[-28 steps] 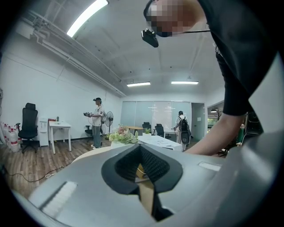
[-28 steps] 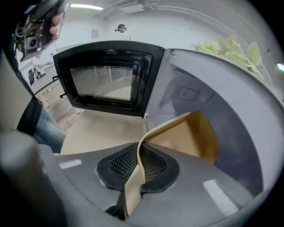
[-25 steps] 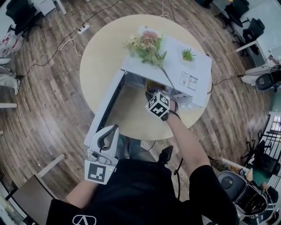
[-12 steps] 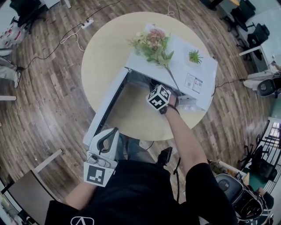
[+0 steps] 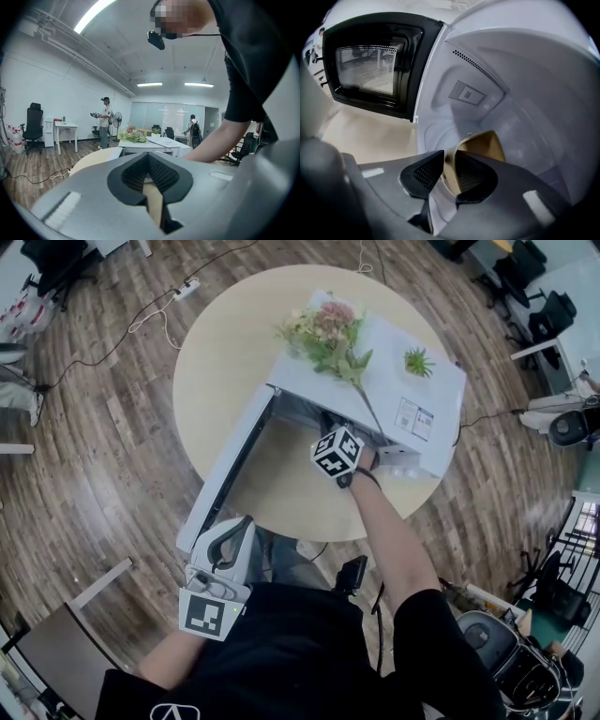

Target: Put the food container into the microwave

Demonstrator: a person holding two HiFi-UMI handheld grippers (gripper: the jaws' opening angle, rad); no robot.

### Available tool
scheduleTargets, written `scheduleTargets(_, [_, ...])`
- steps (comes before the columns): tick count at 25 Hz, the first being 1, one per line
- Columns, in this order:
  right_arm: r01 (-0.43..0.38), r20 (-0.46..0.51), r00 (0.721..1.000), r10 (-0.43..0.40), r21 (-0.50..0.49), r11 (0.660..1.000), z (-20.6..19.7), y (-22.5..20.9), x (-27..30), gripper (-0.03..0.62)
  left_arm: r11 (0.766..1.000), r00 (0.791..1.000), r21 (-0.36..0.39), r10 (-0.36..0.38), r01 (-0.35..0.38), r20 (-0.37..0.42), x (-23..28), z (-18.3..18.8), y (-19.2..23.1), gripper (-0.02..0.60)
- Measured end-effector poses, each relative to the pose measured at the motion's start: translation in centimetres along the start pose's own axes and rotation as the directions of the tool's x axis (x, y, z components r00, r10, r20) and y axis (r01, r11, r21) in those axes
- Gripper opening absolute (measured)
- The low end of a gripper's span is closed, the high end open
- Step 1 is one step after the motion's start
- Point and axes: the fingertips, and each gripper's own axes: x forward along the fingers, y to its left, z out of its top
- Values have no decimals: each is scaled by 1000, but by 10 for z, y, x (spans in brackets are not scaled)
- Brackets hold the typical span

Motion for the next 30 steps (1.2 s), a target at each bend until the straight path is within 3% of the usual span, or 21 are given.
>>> scheduleTargets(2, [11,12,1000,-12,7,1000,2,-1,0,143,1000,1000,-1,-2,2,-4,0,0,0,0])
scheduleTargets(3, [9,16,1000,-9,11,1000,4,-1,0,156,1000,1000,-3,-2,2,-6,0,0,-1,0])
scheduleTargets(7, [23,29,999,-23,1,1000,6,1,-5,156,1000,1000,-16,-2,2,-5,1,-1,-1,0])
scheduleTargets(13, [113,78,990,-113,11,994,5,9,-34,156,1000,1000,-6,-7,6,-11,3,1,-2,0])
scheduleTargets(19, [98,91,991,-102,46,994,-20,44,-85,156,1000,1000,10,-30,30,10,18,13,-6,0])
scheduleTargets(26, [15,124,992,-33,151,988,-37,71,-175,40,995,995,50,-87,84,50,35,46,-25,0])
scheduleTargets(30, [-61,179,984,6,305,951,-30,65,-224,15,989,989,90,-125,119,73,47,69,-37,0])
